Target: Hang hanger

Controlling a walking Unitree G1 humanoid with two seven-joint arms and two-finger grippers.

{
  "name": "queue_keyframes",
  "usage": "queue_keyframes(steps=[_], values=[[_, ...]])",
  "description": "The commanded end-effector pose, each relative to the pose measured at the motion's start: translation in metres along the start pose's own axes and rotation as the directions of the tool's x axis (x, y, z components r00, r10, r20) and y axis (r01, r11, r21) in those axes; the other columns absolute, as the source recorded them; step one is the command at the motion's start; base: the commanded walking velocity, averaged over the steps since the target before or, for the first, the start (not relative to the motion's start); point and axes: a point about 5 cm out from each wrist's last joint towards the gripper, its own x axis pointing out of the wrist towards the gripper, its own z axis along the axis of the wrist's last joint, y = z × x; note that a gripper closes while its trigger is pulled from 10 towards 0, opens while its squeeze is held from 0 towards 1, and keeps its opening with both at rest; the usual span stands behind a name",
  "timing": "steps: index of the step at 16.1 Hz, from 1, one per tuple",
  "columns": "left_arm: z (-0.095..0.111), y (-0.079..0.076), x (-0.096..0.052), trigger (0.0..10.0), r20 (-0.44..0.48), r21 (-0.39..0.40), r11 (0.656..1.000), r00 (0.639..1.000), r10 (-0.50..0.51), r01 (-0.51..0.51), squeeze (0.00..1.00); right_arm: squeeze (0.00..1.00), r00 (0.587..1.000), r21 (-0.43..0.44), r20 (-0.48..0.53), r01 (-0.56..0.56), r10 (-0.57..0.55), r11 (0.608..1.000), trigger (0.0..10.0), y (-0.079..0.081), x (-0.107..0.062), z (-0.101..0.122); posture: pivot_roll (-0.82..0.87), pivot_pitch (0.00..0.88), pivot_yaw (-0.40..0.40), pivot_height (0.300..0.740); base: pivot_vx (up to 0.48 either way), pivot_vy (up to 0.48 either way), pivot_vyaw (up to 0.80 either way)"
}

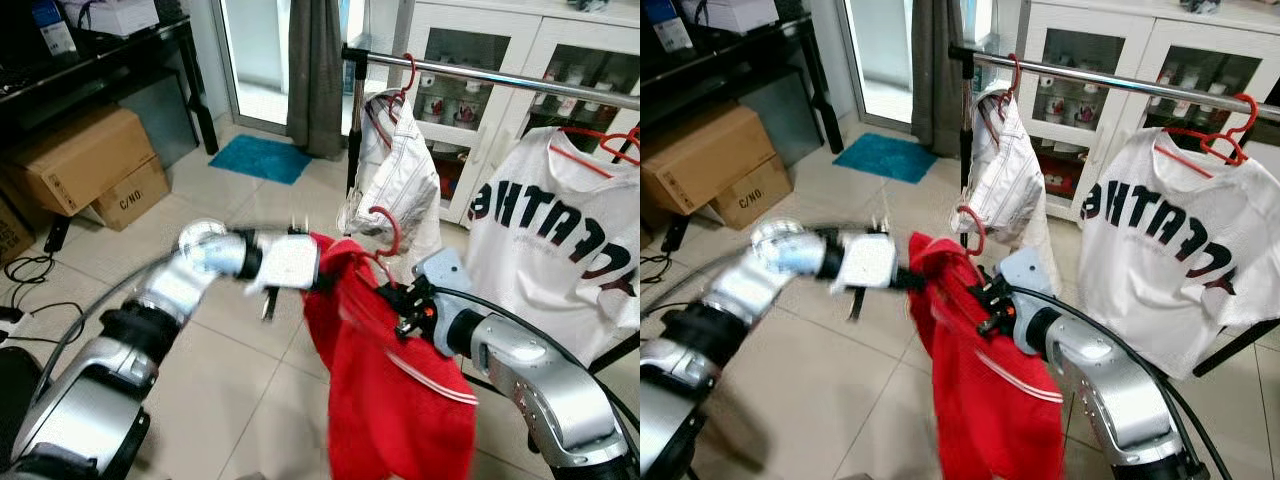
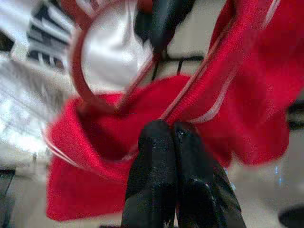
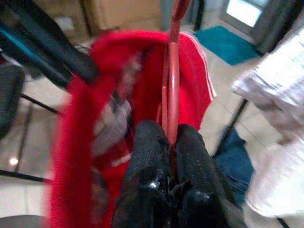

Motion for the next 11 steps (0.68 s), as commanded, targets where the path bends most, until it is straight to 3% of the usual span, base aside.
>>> queue_keyframes(steps=[1, 5, 8, 11], values=[[-0.002, 0.004, -0.002, 0.0, -0.046, 0.015, 0.999, 0.998, 0.035, -0.035, 0.00, 0.00, 0.994, -0.039, 0.090, -0.050, 0.054, 0.998, 10.0, 0.007, -0.001, 0.018, -0.12, 0.000, 0.045, 0.740, 0.000, 0.000, 0.00], [0.008, 0.013, 0.000, 0.0, -0.042, -0.007, 0.994, 0.993, 0.109, -0.110, 0.00, 0.00, 0.986, -0.071, 0.085, -0.135, 0.141, 0.988, 10.0, 0.022, 0.002, 0.017, -0.12, 0.000, 0.033, 0.740, 0.000, 0.000, 0.00], [0.009, 0.032, -0.003, 0.0, -0.080, -0.032, 0.955, 0.953, 0.291, -0.294, 0.00, 0.00, 0.985, -0.090, 0.068, -0.150, 0.157, 0.985, 10.0, 0.019, 0.000, 0.012, -0.10, 0.000, 0.038, 0.740, 0.000, 0.000, 0.00], [0.021, 0.022, 0.005, 0.0, 0.021, -0.078, 0.977, 0.980, 0.200, -0.198, 0.00, 0.00, 0.986, -0.073, 0.075, -0.146, 0.151, 0.987, 10.0, 0.020, 0.003, 0.012, -0.10, 0.000, 0.047, 0.740, 0.000, 0.000, 0.00]])
